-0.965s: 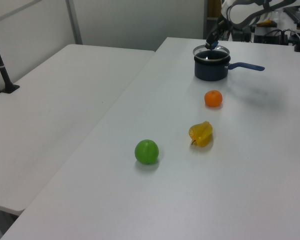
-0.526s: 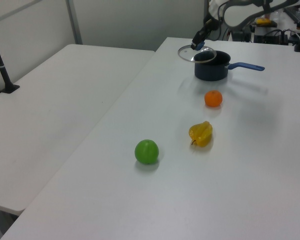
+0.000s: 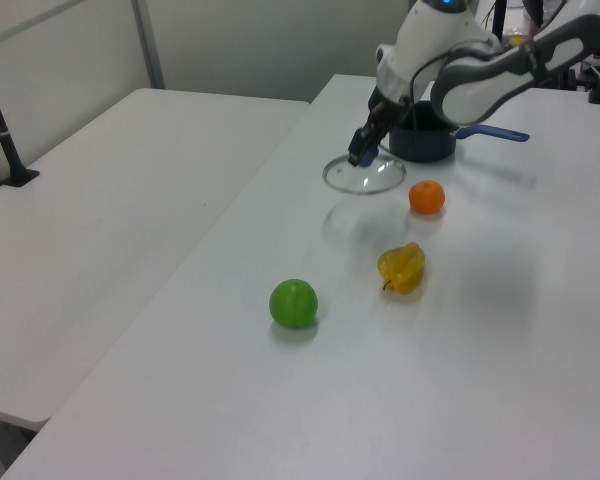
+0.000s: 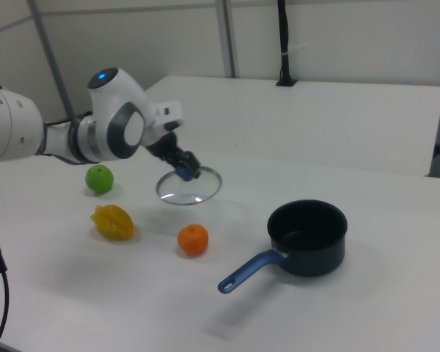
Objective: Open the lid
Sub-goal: 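Lift the glass lid off the pot and carry it beside the orange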
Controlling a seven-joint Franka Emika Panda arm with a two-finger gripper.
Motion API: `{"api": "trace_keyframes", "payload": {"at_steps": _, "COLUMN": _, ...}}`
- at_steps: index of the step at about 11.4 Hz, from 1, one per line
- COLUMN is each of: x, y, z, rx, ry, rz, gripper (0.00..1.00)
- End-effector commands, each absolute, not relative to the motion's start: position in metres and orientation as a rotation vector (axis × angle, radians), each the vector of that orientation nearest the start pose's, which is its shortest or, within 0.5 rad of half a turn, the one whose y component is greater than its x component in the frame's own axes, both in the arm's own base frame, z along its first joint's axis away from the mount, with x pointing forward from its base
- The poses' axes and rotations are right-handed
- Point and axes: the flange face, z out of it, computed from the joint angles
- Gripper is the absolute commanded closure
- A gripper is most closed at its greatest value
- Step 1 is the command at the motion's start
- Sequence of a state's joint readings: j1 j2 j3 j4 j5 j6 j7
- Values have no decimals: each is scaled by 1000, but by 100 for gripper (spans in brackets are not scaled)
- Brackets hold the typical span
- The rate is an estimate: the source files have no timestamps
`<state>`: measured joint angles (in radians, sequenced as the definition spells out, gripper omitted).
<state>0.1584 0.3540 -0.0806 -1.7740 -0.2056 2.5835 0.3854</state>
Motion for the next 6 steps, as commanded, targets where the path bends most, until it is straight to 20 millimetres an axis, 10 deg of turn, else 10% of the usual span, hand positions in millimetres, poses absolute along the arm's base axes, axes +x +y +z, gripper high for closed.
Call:
{"api": "trace_keyframes", "payload": {"at_steps": 1, "x": 673, "y": 114, "z": 373, "rx": -3105, "ry": 192, "rz": -667, "gripper": 54}}
{"api": "trace_keyframes", "payload": {"at_steps": 6, "x": 681, "y": 125, "z": 348, "rx": -3067, "ry": 117, "rz": -757, "gripper": 53}}
